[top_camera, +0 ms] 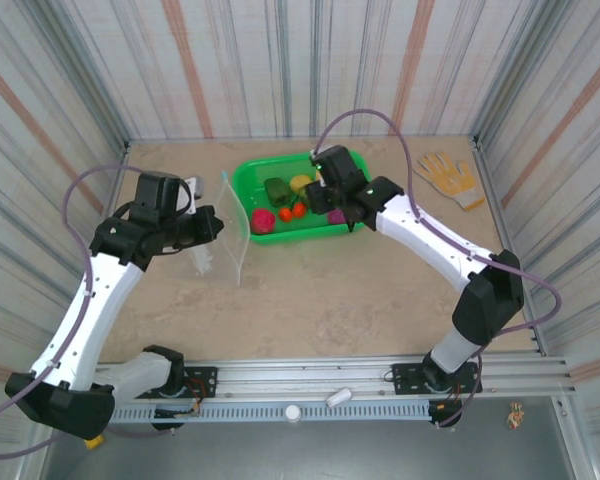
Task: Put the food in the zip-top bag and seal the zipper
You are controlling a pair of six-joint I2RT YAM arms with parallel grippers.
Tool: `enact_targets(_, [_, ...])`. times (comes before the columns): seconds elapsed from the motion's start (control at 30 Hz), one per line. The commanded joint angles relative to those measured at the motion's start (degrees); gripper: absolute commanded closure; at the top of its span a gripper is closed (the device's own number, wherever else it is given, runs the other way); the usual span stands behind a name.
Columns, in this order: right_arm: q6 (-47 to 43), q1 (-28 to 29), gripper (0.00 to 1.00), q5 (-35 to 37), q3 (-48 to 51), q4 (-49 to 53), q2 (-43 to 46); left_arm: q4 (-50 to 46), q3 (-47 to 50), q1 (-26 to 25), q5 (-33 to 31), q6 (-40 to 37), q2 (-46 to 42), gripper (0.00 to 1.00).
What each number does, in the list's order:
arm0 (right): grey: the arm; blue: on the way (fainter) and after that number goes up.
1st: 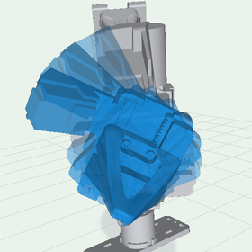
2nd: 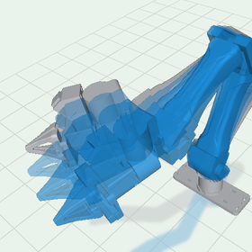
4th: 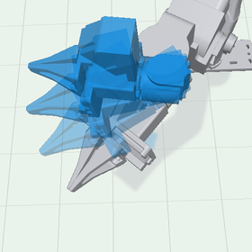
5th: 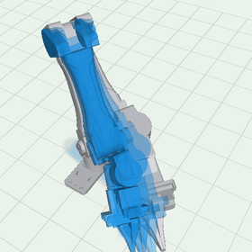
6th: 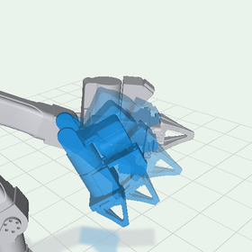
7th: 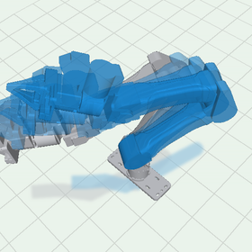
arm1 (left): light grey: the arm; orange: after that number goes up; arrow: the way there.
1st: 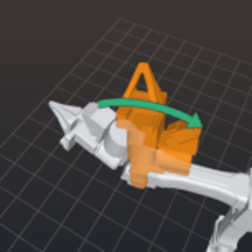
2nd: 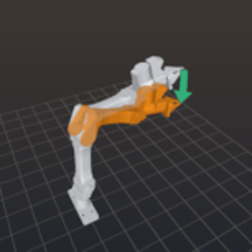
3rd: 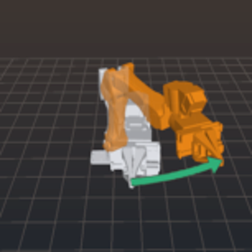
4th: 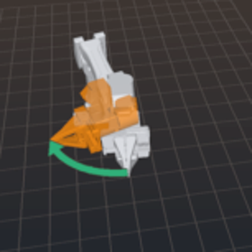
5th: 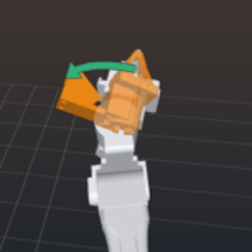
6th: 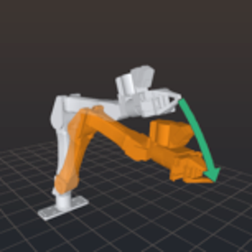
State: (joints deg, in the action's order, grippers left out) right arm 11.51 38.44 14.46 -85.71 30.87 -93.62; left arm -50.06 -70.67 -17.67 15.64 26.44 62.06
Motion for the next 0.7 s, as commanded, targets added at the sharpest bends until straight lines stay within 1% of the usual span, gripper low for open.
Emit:
enact_targets(0.0, [6.9, -4.8, 0.61, -7.3, 1.1, 0.4, -3.4, 2.4, 0.6, -0.1, 5.5, -4.5, -1.3, 1.00])
enact_targets(0.03, [7.9, -6.2, 0.79, -8.0, 1.0, 0.7, -4.6, 2.4, 0.9, -0.3, 5.5, -5.1, -1.5, 1.00])
enact_targets(0.07, [8.7, -7.2, 0.95, -8.3, 0.6, 1.2, -5.6, 2.4, 1.1, -0.5, 5.8, -5.5, -1.6, 1.00])
enact_targets(0.1, [9.3, -8.2, 1.00, -8.9, 0.1, 1.7, -7.0, 2.6, 1.4, -0.8, 6.2, -6.0, -1.9, 1.00])
enact_targets(0.17, [10.1, -9.6, 1.00, -9.4, -0.7, 2.4, -9.3, 3.8, 2.3, -1.2, 7.6, -6.7, -2.5, 1.00])
enact_targets(0.23, [11.4, -10.8, 1.00, -8.1, -2.0, 4.0, -12.0, 5.0, 3.4, -1.2, 9.0, -7.0, -3.3, 1.00])
enact_targets(0.33, [13.9, -11.9, 1.00, -6.9, -2.4, 6.0, -14.2, 4.7, 3.5, -1.2, 8.9, -6.6, -3.3, 1.00])
enact_targets(0.43, [14.3, -11.9, 1.00, -5.6, 0.3, 4.6, -13.7, 4.7, 4.3, -1.5, 7.6, -5.8, -3.8, 1.00])
enact_targets(0.5, [15.1, -12.0, 1.00, -5.6, 0.7, 5.8, -14.0, 4.2, 4.5, -1.9, 4.1, -4.2, -4.5, 1.00])
enact_targets(0.57, [14.9, -11.5, 1.00, -3.3, 2.6, 5.6, -13.2, 4.0, 4.4, -2.4, 2.9, -3.2, -5.2, 1.00])
enact_targets(0.63, [14.8, -11.4, 1.00, -2.1, 3.3, 7.4, -12.9, 4.8, 4.4, -2.8, 5.6, -3.3, -5.8, 1.00])
enact_targets(0.67, [15.1, -11.8, 1.00, -2.9, 4.4, 7.4, -12.2, 5.9, 4.9, -3.3, 7.1, -3.4, -6.4, 1.00])
